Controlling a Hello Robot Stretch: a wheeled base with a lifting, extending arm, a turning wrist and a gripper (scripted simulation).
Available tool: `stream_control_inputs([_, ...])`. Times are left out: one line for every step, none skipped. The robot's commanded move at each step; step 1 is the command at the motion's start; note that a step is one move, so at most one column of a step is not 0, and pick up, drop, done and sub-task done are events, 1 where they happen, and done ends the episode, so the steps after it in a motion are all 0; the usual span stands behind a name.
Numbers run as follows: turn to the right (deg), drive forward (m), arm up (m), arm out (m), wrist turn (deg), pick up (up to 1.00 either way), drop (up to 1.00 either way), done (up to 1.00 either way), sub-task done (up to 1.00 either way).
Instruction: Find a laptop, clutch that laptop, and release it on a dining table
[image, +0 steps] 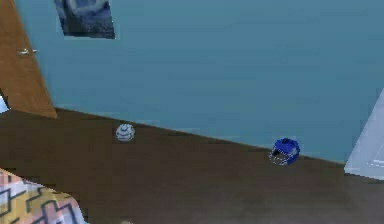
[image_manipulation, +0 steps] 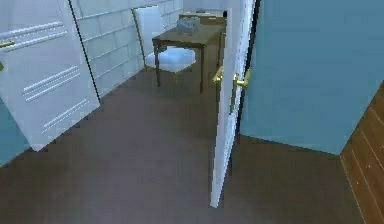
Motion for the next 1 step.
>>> stream_control_inputs([0.0, 0.65, 0.00, 0.00, 0.0, 0.00, 0.00, 0.00, 0.00])
